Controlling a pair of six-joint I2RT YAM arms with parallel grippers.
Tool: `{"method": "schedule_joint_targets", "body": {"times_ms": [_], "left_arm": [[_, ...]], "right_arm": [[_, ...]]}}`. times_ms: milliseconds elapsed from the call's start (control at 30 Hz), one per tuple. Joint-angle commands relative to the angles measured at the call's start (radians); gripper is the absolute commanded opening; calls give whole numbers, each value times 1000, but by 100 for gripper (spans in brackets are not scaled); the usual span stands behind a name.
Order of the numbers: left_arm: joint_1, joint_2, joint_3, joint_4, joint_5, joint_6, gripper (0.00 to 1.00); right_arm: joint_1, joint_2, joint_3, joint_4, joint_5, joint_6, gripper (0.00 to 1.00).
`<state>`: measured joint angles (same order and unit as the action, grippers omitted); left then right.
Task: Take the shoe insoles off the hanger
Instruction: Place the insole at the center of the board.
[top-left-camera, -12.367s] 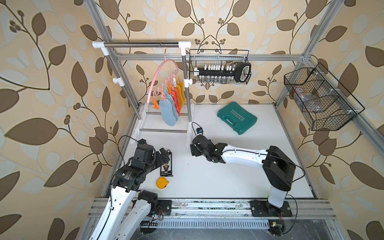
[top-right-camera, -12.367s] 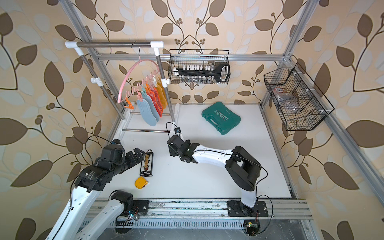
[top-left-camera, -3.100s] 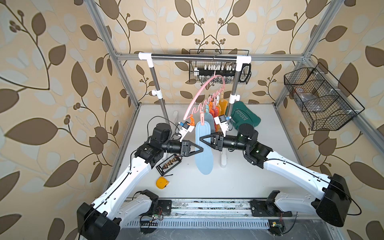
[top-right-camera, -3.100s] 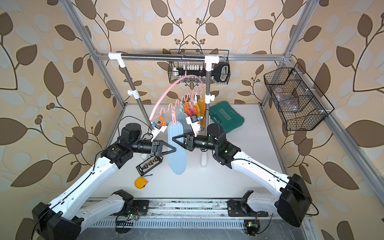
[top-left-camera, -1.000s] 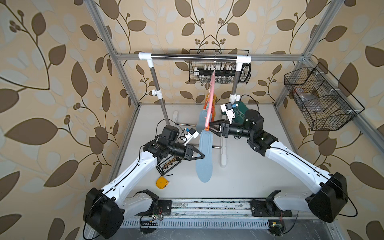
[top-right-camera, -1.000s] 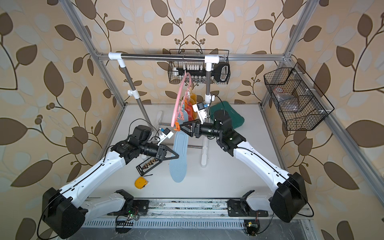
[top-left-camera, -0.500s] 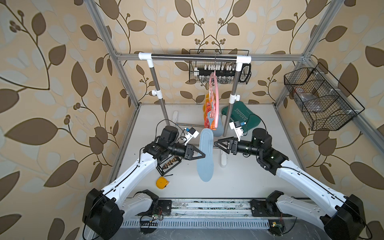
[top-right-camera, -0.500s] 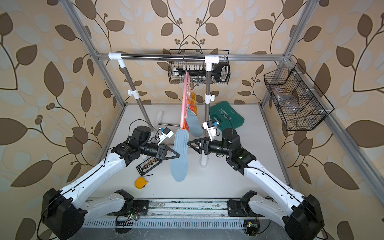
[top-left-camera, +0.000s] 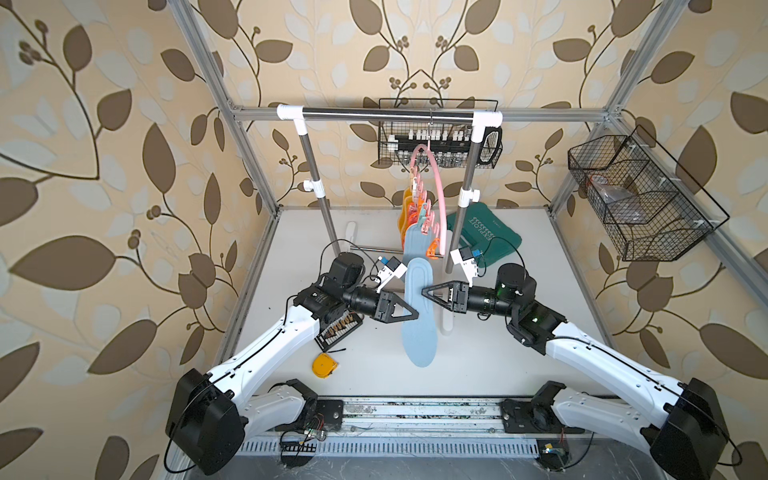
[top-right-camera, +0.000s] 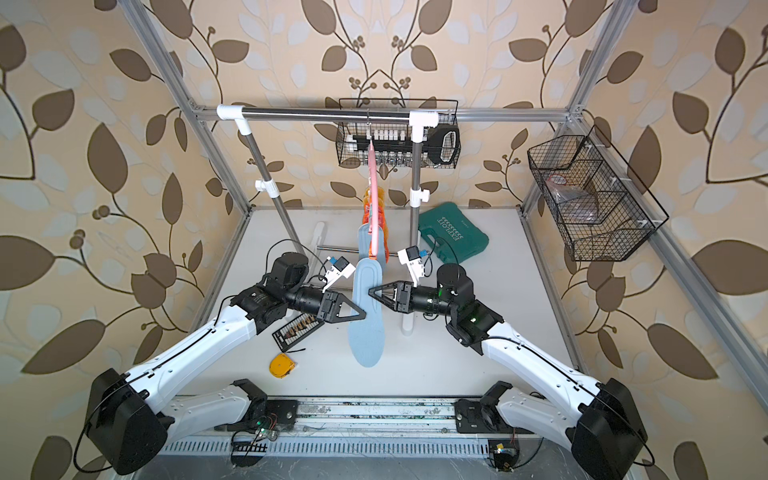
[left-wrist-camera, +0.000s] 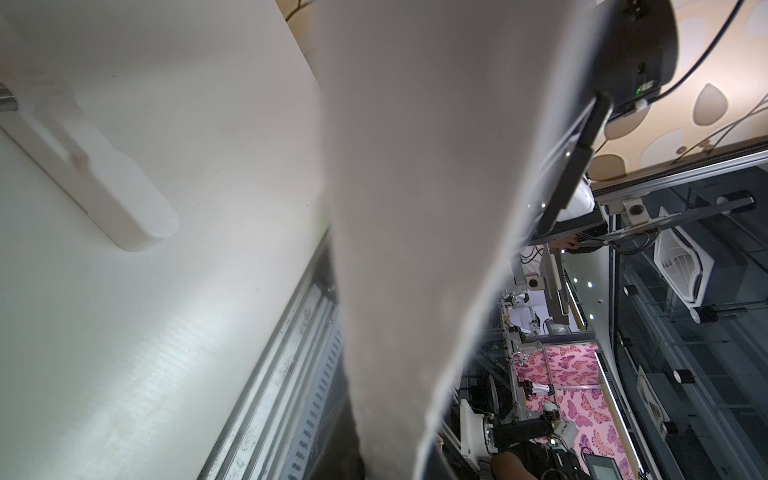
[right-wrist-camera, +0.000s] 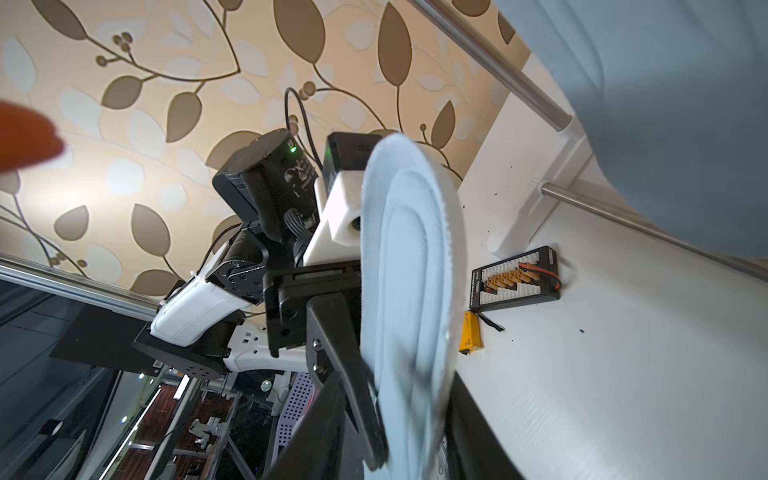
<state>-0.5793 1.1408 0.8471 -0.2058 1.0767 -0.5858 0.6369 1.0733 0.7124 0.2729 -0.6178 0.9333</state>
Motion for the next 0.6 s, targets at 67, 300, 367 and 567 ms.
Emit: {"method": "schedule_joint_targets", "body": {"times_ms": [67, 300, 367, 567], "left_arm": [[-19, 11, 15, 58, 32, -10, 16], [-19, -12, 39, 43, 20, 21, 13], [-19, -8, 50, 40, 21, 18, 14], [-19, 7, 41, 94, 34, -2, 14]], "right_arm": [[9, 14, 1, 74, -18, 19, 34], [18, 18, -7, 89, -23, 16, 47], [22, 22, -13, 103, -30, 26, 46], [41, 36, -35, 147, -39, 36, 37]]}}
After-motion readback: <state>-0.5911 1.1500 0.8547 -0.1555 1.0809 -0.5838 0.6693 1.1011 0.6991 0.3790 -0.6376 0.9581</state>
